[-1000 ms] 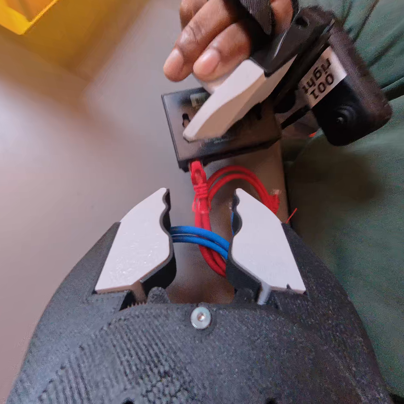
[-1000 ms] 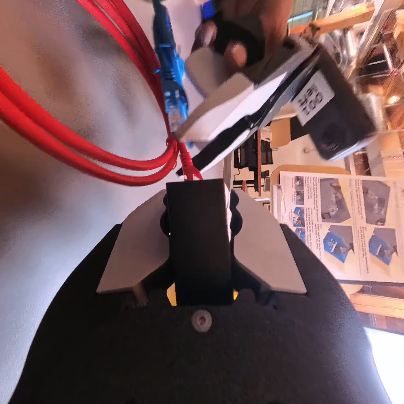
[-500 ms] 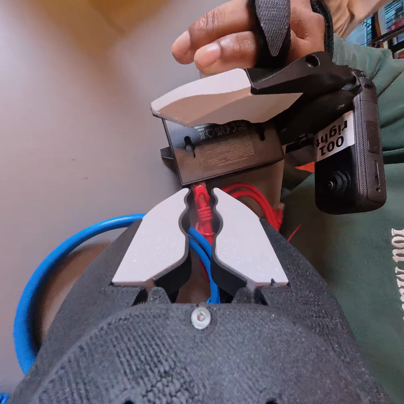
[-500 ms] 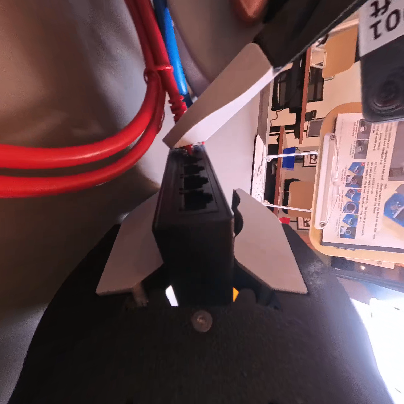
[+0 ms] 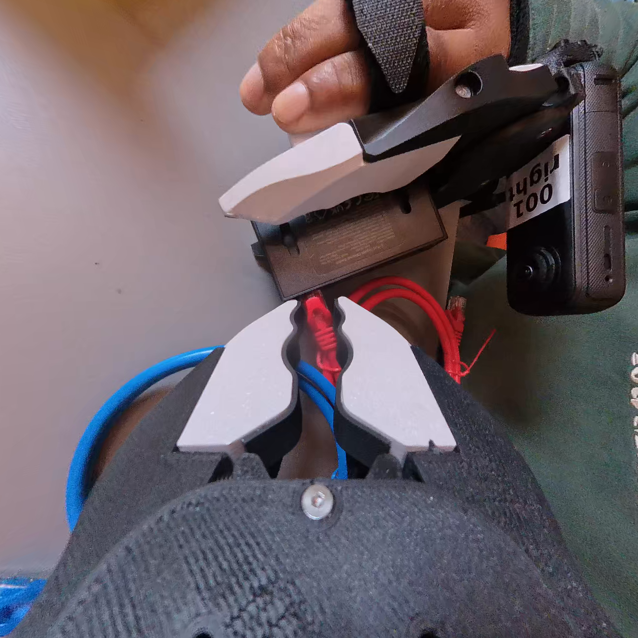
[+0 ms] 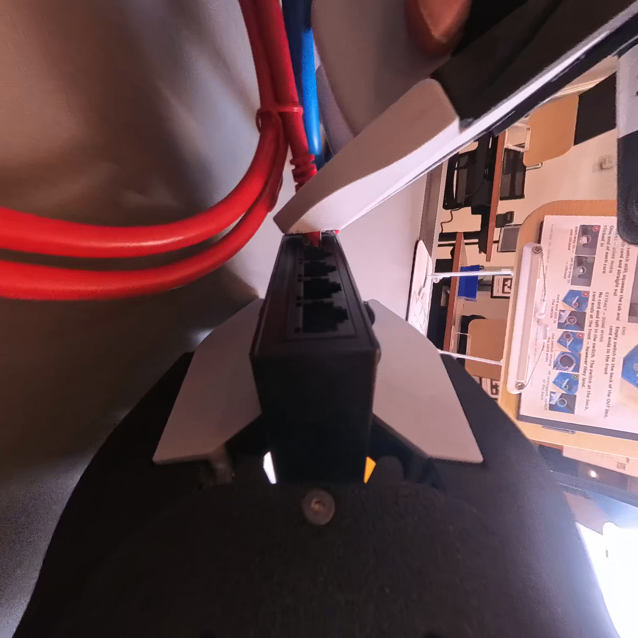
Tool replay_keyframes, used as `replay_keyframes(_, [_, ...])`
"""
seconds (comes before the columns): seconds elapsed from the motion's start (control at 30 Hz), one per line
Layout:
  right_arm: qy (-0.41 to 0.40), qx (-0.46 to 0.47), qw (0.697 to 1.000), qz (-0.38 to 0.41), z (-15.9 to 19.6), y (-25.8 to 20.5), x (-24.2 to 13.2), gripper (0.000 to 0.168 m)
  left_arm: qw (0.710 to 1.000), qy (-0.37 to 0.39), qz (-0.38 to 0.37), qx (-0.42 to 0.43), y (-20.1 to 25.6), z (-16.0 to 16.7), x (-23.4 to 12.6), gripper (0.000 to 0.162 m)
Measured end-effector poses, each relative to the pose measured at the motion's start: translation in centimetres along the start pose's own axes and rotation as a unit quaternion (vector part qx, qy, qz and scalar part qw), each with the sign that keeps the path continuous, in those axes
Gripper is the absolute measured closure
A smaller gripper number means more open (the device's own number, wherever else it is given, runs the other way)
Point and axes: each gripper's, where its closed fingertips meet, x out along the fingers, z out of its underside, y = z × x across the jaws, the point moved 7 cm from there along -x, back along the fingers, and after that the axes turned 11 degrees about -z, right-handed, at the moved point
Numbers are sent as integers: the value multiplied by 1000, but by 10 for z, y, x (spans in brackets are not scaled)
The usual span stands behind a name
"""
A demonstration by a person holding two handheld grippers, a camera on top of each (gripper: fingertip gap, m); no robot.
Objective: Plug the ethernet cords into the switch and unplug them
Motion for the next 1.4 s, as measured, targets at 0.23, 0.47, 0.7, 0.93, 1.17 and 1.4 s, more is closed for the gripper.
replay_keyframes(0.23, [-4,-2,999,33,2,0,-3,117,999,31,26,8,0,0,-3,137])
replay_keyframes(0.47, [-8,18,999,47,12,9,-10,117,992,99,-34,76,12,-1,-52,124])
replay_keyframes(0.7, [-10,18,999,42,12,8,-7,113,975,62,-83,194,27,28,-61,114])
replay_keyframes(0.93, [-4,17,999,31,13,7,-1,112,958,44,-86,269,27,41,-38,140])
replay_keyframes(1.17, [-17,21,999,32,18,13,0,113,969,42,-111,216,20,36,-47,147])
replay_keyframes(1.4, [-64,18,996,64,13,18,5,116,986,28,-134,99,19,5,-51,148])
